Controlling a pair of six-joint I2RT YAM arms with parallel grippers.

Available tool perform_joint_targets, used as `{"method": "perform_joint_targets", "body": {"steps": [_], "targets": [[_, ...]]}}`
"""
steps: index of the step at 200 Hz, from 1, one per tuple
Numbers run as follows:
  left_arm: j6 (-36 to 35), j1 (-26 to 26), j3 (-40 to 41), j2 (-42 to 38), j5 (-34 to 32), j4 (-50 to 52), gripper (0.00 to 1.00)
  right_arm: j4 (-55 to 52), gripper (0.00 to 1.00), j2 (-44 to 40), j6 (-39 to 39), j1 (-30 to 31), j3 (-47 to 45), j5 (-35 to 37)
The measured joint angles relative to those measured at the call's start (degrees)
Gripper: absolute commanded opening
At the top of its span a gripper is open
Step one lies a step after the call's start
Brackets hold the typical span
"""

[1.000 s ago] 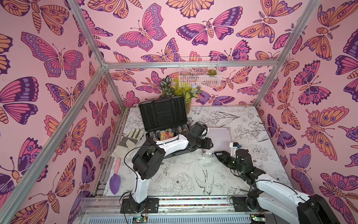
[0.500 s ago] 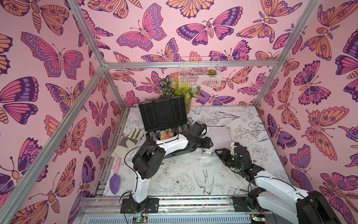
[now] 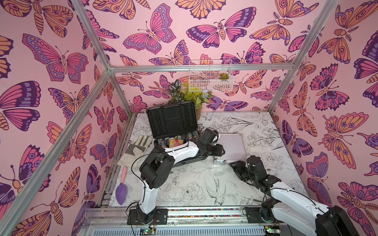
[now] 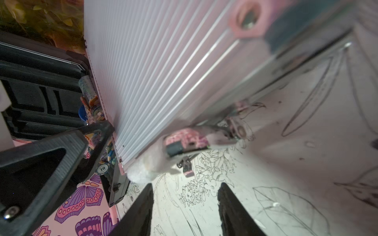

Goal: Open the poker set cases
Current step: Open the fastener on the poker set case.

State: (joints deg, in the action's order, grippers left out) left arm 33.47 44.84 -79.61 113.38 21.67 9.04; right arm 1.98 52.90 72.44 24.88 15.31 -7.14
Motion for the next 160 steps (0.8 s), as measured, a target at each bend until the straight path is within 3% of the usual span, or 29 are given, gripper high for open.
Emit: {"method": "perform_joint_targets", "body": {"steps": [48,101,130,160], "targets": [[0.7,-0.3,0.0,-0.1,1.5,-0.3,0.64,-6.0,0.54,-3.8,-3.5,0.0,1.6,0.8],[2.0,-1.9,3.5,-5.0,-0.4,2.7,0.75,-20.9,0.54,-7.6,-15.7,-0.9,17.2,4.9],[3.2,-3.4,6.1,-8.3,-1.6,4.2,0.76,-23.8,0.55,-5.7,-21.3,-9.0,21.6,6.0],[4.5,-3.7,6.4,-8.1,-0.9,4.8,0.77,-22.4,0.55,1.8,-23.7,-21.5,19.6,0.3]]}}
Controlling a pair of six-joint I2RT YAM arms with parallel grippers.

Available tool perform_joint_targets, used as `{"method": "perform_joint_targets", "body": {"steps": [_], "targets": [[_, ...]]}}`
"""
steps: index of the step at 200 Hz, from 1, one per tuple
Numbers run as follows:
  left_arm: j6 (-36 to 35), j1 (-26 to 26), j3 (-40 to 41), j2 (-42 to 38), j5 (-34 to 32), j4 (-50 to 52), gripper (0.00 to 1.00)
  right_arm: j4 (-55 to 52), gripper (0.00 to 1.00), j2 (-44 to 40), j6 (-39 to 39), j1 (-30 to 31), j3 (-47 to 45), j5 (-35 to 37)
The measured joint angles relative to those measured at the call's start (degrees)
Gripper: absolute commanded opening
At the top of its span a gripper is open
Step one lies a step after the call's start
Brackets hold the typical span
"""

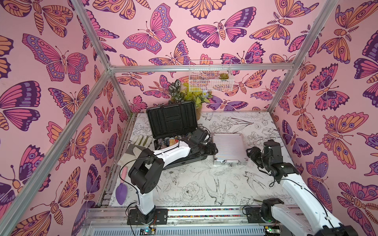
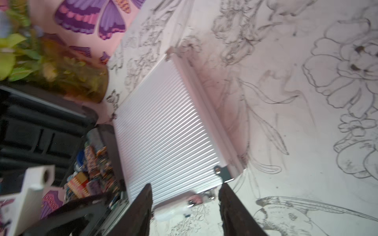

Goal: Open the poker set cases
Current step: Open the fastener on the poker set case, then open the case lid on the poker set case.

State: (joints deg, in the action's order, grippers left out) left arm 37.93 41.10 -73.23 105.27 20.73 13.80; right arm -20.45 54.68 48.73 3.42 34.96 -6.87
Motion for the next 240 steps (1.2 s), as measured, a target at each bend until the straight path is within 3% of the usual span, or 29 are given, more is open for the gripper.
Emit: {"method": "perform_joint_targets", "body": {"steps": [21,89,173,240], "targets": [[0.8,0.1,0.0,1.2,1.3,0.0,0.77,1.3,0.56,5.9,-0.8,-3.9,-1.8,-4.0],[2.4,0.2,-1.8,5.5,5.2,-0.1,0.76,10.0,0.57,18.4,-2.5,-7.4,-1.9,-13.6],[5.2,0.2,-3.0,8.1,10.4,-0.7,0.70,15.1,0.57,21.8,-2.3,-10.6,-2.7,-21.0],[7.4,0.2,-3.0,8.2,11.9,-1.8,0.67,18.8,0.57,19.4,-0.3,-11.3,-5.9,-24.2]]}}
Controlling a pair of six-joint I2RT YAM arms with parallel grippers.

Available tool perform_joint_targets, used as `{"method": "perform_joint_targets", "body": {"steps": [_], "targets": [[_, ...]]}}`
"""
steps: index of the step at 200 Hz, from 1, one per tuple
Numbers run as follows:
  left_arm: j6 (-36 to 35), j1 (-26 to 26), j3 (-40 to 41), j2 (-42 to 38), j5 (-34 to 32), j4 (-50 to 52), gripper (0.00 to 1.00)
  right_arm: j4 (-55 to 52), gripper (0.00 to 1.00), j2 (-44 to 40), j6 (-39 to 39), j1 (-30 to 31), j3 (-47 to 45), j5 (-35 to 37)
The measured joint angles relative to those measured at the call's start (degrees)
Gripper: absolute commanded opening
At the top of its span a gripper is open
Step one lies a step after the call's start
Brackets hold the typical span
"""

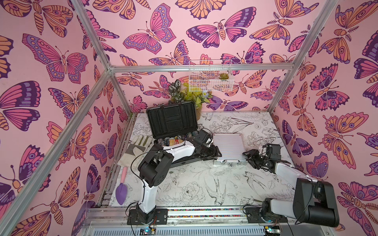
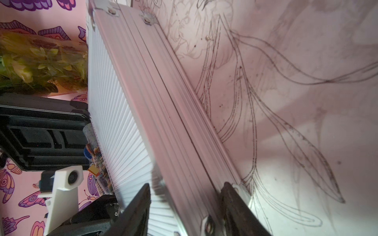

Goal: Open the poker set cases
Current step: Open the case lid on the poker set case.

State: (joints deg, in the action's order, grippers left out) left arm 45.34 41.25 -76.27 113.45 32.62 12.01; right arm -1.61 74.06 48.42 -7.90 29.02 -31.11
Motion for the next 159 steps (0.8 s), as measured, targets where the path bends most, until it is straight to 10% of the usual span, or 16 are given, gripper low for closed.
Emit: {"method": "perform_joint_targets", "body": {"steps": [159], "targets": [[3.4,-1.1,0.0,-2.7,0.5,-0.8,0.67,6.5,0.59,-7.4,12.2,-1.2,-3.5,-2.9]]}}
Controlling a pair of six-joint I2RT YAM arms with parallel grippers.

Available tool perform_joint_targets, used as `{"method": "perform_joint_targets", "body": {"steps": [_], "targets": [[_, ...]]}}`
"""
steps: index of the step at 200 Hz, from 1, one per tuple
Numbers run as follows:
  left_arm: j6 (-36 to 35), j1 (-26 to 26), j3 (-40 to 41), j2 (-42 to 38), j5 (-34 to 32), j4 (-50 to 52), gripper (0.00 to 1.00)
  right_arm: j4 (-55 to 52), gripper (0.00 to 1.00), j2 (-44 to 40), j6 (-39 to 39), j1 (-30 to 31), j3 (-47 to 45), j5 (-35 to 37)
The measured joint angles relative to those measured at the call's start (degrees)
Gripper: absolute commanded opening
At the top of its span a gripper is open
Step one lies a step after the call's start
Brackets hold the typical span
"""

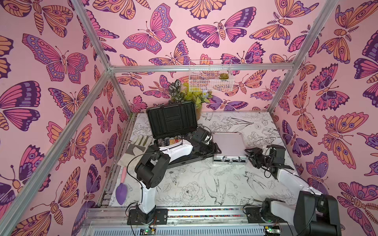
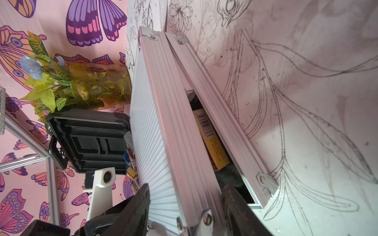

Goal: Open the poker set cases
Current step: Open the case lid on the poker set case.

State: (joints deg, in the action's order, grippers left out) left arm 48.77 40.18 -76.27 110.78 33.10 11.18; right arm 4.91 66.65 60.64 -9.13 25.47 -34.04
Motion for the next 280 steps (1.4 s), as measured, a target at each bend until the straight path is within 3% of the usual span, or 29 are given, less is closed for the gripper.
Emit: {"method": "perform_joint_targets", "body": {"steps": [182,280], "targets": [[5.6,-1.5,-0.4,-2.0,-0.3,-5.3,0.67,15.1,0.61,0.0,13.8,-1.3,-1.1,-2.0],[8.9,-4.2,-10.6,-2.5,2.2,-8.7,0.67,20.4,0.61,-0.2,19.1,0.0,6.6,-4.4]]}}
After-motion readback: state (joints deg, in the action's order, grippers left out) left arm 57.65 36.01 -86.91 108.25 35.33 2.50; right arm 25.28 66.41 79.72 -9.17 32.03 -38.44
